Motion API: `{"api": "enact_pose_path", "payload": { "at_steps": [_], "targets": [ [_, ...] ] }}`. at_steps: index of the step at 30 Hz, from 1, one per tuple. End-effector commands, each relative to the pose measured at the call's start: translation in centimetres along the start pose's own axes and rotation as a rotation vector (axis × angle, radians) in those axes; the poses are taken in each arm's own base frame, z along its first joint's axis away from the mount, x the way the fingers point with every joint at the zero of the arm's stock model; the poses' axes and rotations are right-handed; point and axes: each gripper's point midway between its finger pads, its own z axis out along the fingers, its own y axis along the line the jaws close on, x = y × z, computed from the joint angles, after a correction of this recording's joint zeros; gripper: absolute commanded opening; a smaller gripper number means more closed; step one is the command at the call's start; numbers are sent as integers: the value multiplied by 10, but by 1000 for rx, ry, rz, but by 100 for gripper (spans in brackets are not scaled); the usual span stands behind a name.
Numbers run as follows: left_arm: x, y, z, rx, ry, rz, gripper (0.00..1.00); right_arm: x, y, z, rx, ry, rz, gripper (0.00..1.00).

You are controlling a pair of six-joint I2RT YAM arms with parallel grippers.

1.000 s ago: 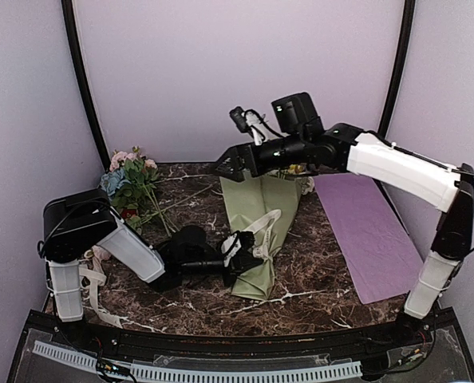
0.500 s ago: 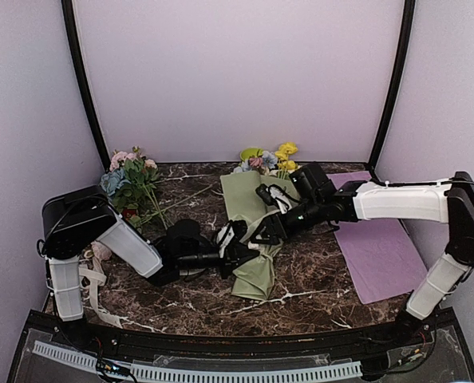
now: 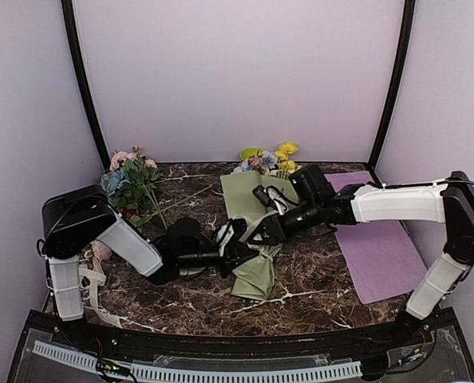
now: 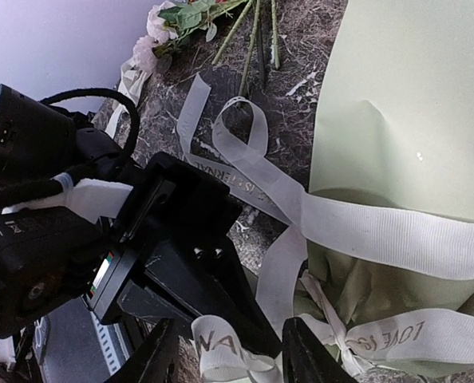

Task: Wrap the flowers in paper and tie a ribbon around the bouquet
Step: Cross the half-tied ribbon over the folded bouquet.

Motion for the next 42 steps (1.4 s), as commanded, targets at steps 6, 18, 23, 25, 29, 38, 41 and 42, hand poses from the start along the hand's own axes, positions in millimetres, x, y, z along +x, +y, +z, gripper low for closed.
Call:
{"api": "enact_pose_path", "payload": {
  "at_steps": [6,18,23,25,29,38,41,42],
  "targets": [
    [-20,4,-2,0,-35,-6,0,6,-1,4,13,45,-20,0],
    [-25,36,-62,-231,232,-181,68,-6,-25,-5,113,-1,-1,0],
    [23,123,-148,-753,539,-449,69,-8,-24,-2,107,3,-6,0],
    [43,132,-175,-850,641,-516,69,-9,-24,-2,106,2,-7,0],
    [79,126,-191,-857,748,-601,70,-8,-26,0,104,12,-3,0],
    [114,119,-183,-794,812,-660,56,-6,-26,1,102,18,5,0],
    [120,117,-185,-790,848,-659,37,-8,-25,-1,103,12,7,0],
    [120,116,-186,-789,852,-657,28,-9,-25,-1,105,10,8,0]
  ]
}}
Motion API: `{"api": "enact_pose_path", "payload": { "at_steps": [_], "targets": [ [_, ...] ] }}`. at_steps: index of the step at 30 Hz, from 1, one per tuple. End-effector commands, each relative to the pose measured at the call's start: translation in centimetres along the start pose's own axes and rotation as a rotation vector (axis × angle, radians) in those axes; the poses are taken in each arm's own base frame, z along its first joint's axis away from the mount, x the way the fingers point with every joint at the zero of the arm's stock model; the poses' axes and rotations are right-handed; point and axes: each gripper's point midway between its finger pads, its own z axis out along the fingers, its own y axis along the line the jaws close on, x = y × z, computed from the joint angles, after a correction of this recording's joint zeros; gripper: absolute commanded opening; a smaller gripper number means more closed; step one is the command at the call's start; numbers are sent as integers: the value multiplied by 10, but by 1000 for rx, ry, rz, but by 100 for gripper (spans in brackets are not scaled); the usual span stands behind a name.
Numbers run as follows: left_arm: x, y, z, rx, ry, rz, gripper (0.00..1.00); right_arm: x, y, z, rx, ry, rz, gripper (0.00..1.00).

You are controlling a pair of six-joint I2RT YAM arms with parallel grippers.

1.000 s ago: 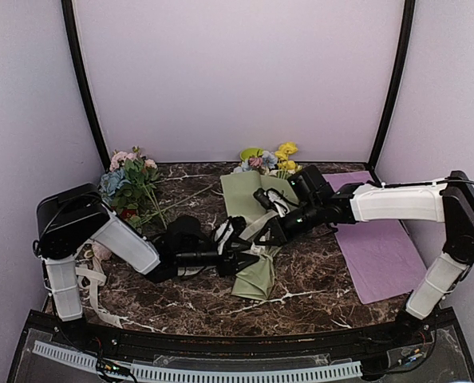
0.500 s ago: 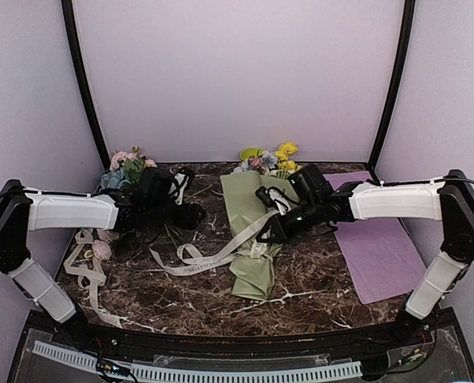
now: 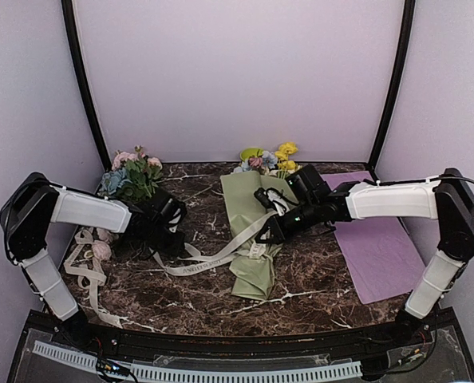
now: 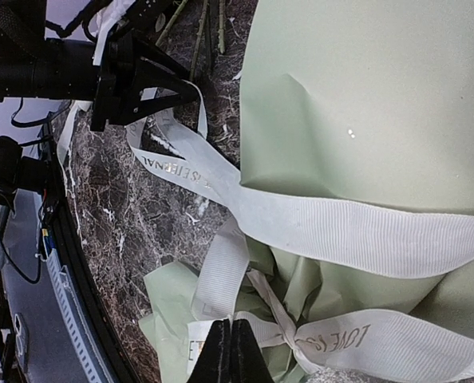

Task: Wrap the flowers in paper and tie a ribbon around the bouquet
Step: Cross the half-tied ribbon over the folded bouquet.

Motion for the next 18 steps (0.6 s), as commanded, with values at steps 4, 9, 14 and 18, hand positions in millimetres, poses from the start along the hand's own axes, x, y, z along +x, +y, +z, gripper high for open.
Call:
{"api": "enact_pose_path", "payload": {
  "at_steps": [4,9,14,18],
  "targets": [
    [0,2,-15,3,-7,20,0,-17,5,-8,-4,-41,-15,0],
    [-36,-6,-60,46,-216,84,0,-22,4,-8,-5,-50,-6,0],
    [-48,-6,-91,62,-375,141,5,-24,3,-7,-13,-54,-3,0],
    [-49,-12,-100,93,-391,184,2,-24,4,-7,-16,-52,-1,0]
  ]
}}
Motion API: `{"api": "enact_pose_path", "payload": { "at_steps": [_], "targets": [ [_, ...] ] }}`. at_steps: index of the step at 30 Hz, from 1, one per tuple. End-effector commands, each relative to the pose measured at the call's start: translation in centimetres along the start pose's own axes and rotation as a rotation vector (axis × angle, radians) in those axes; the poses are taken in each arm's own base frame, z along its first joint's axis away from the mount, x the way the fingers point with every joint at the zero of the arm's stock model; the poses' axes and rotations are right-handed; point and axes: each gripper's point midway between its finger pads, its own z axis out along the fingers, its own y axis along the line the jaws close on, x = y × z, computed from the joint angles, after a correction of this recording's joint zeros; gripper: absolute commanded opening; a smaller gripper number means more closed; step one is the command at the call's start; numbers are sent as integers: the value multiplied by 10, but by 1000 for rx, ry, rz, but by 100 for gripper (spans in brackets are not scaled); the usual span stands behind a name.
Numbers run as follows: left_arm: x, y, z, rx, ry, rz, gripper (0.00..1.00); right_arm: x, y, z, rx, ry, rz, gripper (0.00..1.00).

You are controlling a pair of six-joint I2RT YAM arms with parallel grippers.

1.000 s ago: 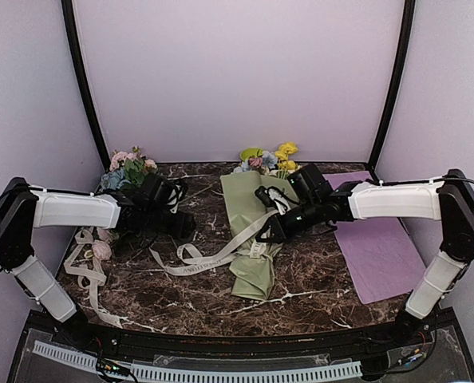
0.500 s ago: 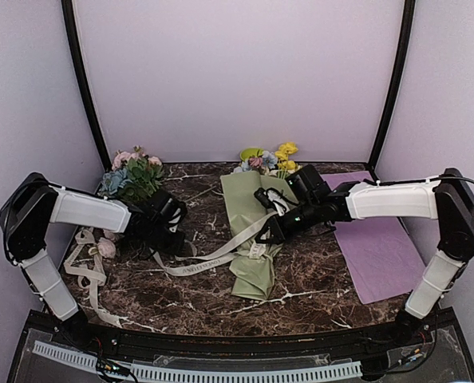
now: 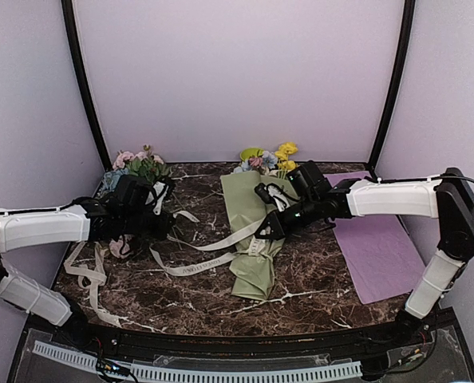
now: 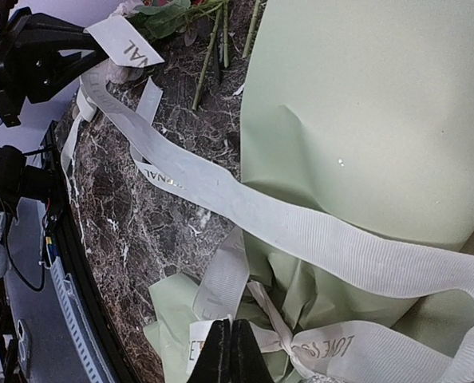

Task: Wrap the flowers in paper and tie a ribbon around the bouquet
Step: Cross the half-tied ribbon over the folded bouquet.

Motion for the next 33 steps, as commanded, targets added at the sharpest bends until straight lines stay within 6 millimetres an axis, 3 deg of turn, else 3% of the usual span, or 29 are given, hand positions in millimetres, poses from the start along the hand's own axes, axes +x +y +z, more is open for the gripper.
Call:
{"api": "enact_pose_path", "payload": {
  "at_steps": [1,3,5,7,9,11,15,21,27,31,33],
  "targets": [
    [-2,-10,-5,49,-33,79,0,-13,3,-3,-12,-30,1,0],
    [-13,-25,-14,109,-85,130,0,-13,-1,-3,-1,-30,12,0],
    [-32,-53,-36,216,-189,219,0,-21,1,-6,-6,-47,11,0],
    [-51,-97,-68,392,-317,347,0,-33,5,-9,-16,-73,6,0],
    [-56,-148,-105,630,-400,471,0,-42,7,-12,-28,-95,8,0],
    [-61,-182,-128,805,-439,527,0,-52,7,-13,-37,-108,18,0],
    [-70,-236,-125,987,-423,595,0,-65,5,-7,-42,-114,26,0],
    [-41,-323,-98,1237,-365,769,0,-65,-1,-2,-25,-80,25,0],
    [-20,-408,-71,1318,-394,956,0,-65,3,-5,-29,-60,-28,0],
    [-17,-431,-77,1356,-566,978,0,-56,6,-7,-44,-27,-70,0],
    [-15,-438,-64,1319,-582,975,0,-52,7,-8,-45,-16,-78,0]
  ]
}}
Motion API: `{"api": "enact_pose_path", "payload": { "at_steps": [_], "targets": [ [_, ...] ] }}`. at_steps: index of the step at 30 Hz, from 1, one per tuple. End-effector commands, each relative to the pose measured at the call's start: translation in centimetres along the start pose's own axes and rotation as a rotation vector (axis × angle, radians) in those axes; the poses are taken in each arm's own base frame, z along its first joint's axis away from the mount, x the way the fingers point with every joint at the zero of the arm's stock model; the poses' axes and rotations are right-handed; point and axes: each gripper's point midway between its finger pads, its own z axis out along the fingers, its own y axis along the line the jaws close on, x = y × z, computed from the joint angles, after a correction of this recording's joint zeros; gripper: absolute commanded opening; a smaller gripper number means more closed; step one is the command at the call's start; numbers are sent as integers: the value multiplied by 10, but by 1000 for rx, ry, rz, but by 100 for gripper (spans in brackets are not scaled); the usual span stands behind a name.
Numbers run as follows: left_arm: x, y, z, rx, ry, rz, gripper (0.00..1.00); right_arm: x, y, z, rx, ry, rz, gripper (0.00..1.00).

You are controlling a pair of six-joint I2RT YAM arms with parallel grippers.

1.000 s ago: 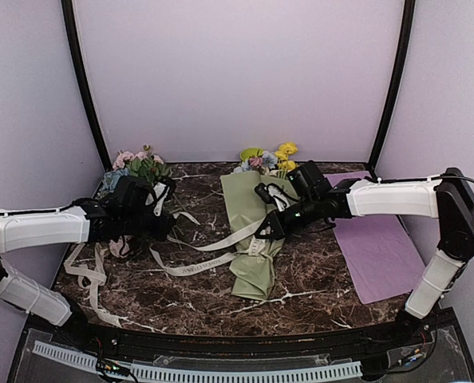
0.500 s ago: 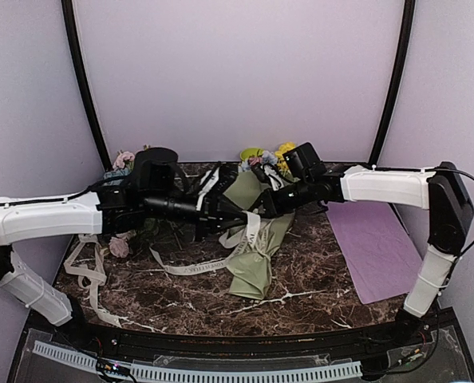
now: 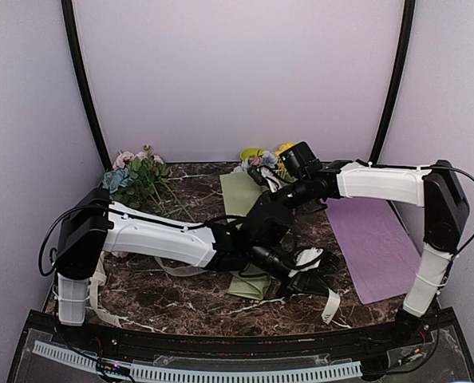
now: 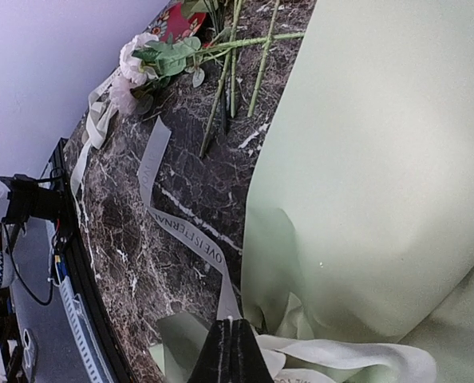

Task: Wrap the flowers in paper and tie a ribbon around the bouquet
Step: Cross the half-tied ribbon over the folded bouquet.

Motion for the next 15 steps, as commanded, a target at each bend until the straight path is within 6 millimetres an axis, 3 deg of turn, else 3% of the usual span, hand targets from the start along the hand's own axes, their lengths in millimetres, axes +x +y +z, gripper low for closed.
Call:
{"api": "enact_pose_path", "payload": {
  "at_steps": [1,4,9,11,15],
  "targets": [
    [-25,15,6,-87,-88,165,0,2,3,-7,-1,19,-54,0],
    [-8,17,11,-121,-28,136,7,5,4,-7,-9,30,-57,0],
    [14,10,10,-121,106,102,49,4,4,-8,-3,26,-62,0],
    [18,14,1,-159,186,96,57,3,5,-10,0,21,-63,0],
    [-9,26,-45,-335,192,170,63,4,7,-10,-16,8,-54,0]
  ]
}}
